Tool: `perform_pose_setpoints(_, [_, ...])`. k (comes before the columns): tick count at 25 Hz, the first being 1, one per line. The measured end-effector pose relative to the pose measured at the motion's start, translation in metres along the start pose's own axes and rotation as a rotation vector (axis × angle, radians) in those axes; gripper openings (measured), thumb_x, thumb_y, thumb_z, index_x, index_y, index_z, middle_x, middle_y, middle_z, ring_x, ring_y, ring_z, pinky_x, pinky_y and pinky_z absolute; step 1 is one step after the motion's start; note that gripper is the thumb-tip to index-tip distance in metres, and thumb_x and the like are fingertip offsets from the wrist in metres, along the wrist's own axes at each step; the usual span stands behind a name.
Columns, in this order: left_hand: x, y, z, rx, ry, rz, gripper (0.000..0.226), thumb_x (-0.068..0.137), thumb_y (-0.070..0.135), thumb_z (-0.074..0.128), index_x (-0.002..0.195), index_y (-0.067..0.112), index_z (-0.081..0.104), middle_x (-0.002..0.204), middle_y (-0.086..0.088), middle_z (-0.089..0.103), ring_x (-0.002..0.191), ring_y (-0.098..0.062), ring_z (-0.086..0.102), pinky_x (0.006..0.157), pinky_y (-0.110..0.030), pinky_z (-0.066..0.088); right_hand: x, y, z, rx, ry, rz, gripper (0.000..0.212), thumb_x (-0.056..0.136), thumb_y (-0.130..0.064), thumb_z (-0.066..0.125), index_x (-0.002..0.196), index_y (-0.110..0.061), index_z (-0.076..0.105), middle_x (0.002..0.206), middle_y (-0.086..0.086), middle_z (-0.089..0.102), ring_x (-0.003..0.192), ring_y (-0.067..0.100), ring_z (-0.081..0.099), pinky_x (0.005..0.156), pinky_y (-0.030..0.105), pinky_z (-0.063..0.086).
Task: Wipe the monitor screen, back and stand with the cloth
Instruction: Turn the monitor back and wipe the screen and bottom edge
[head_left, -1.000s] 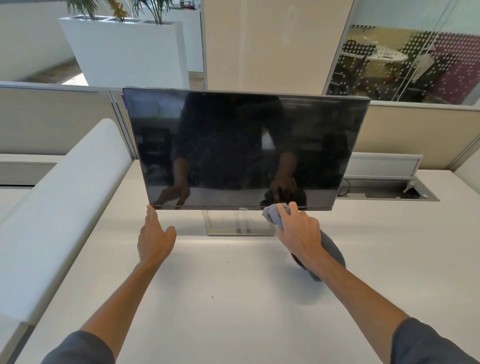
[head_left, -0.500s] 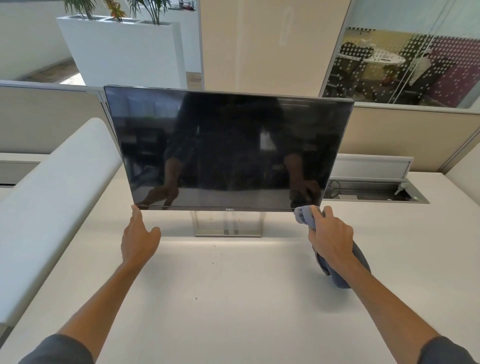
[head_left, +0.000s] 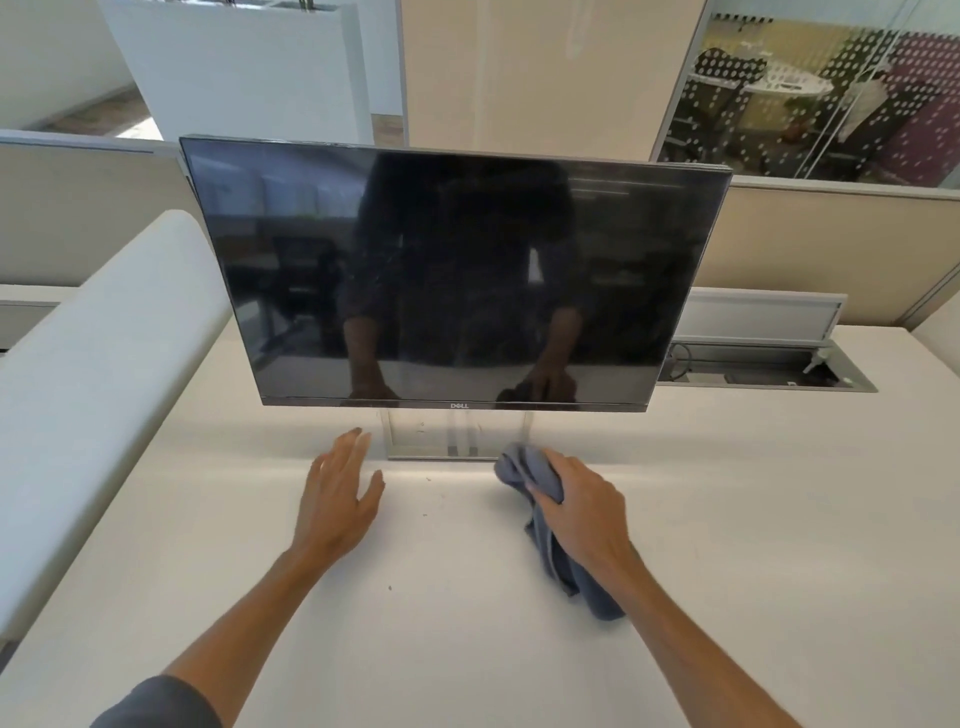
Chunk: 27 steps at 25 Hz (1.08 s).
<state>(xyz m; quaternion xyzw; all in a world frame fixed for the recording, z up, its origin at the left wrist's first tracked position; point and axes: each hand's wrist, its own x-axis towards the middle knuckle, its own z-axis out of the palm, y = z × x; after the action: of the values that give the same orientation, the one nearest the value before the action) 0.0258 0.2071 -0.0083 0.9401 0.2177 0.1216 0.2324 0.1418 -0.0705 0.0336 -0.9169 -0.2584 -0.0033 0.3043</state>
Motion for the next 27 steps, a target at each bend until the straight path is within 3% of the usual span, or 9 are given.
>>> perform_pose_setpoints(4, [0.028,-0.012,0.011,0.099,-0.068,0.064,0.062,0.096,0.051,0.033,0.148,0.018,0.032,0.154,-0.004,0.034,0.142,-0.024,0.030,0.117,-0.044,0.022,0.019,-0.035,0.047,-0.005,-0.035,-0.065,0.033,0.094,-0.030,0.058,0.125,-0.018,0.061,0.117,0.001,0.065,0.101,0.020,0.062,0.085,0.017,0.037])
perform_pose_setpoints(8, [0.038,-0.024,0.019,0.188,-0.117,0.092,0.065,0.095,0.055,0.025,0.147,0.017,0.036,0.153,-0.004,0.036,0.142,-0.021,0.030,0.116,-0.042,0.022,0.050,-0.081,0.097,-0.032,-0.058,0.013,0.040,0.097,-0.032,0.052,0.135,-0.022,0.052,0.137,0.002,0.052,0.120,0.019,0.049,0.101,0.027,0.039])
perform_pose_setpoints(11, [0.036,-0.030,0.025,0.174,-0.144,0.102,0.069,0.093,0.056,0.013,0.147,0.020,0.036,0.155,-0.001,0.031,0.145,-0.018,0.024,0.118,-0.041,0.015,0.075,-0.114,0.117,-0.116,-0.101,0.071,0.042,0.101,-0.037,0.043,0.138,-0.020,0.048,0.139,0.005,0.052,0.124,0.022,0.047,0.105,0.032,0.035])
perform_pose_setpoints(14, [0.038,-0.028,0.028,0.177,-0.140,0.108,0.059,0.098,0.049,0.020,0.148,0.022,0.034,0.155,0.001,0.032,0.144,-0.017,0.026,0.118,-0.040,0.014,0.104,-0.135,0.131,-0.181,-0.366,0.061,0.047,0.103,-0.039,0.031,0.141,-0.013,0.042,0.141,0.010,0.048,0.131,0.029,0.042,0.112,0.038,0.025])
perform_pose_setpoints(18, [0.033,-0.027,0.021,0.136,0.065,0.113,0.048,0.095,0.033,0.029,0.115,0.011,0.066,0.126,-0.008,0.064,0.122,-0.025,0.055,0.107,-0.040,0.036,0.112,-0.136,0.150,-0.276,-0.361,-0.042,0.034,0.098,-0.024,0.044,0.132,-0.024,0.049,0.130,0.006,0.056,0.126,0.029,0.043,0.111,0.041,0.026])
perform_pose_setpoints(21, [0.030,-0.032,0.018,0.065,0.188,0.030,0.039,0.092,0.030,0.033,0.095,0.012,0.066,0.115,-0.009,0.068,0.120,-0.029,0.056,0.102,-0.039,0.041,0.096,-0.126,0.148,-0.290,-0.325,-0.171,0.049,0.096,-0.026,0.051,0.144,-0.028,0.038,0.148,0.001,0.040,0.134,0.029,0.033,0.110,0.044,0.027])
perform_pose_setpoints(24, [0.028,-0.033,0.020,0.041,0.189,0.006,0.041,0.092,0.031,0.032,0.106,0.009,0.064,0.121,-0.010,0.064,0.124,-0.027,0.053,0.103,-0.035,0.038,0.074,-0.120,0.144,-0.336,-0.264,-0.203,0.054,0.096,-0.026,0.053,0.146,-0.028,0.035,0.155,0.001,0.031,0.138,0.028,0.029,0.108,0.041,0.030])
perform_pose_setpoints(27, [0.031,-0.031,0.023,0.089,0.067,0.063,0.054,0.093,0.034,0.027,0.135,0.010,0.051,0.143,-0.008,0.050,0.137,-0.024,0.040,0.110,-0.033,0.026,0.058,-0.101,0.142,-0.349,-0.209,-0.161,0.049,0.094,-0.023,0.055,0.142,-0.027,0.041,0.153,0.003,0.035,0.133,0.028,0.034,0.104,0.039,0.034])
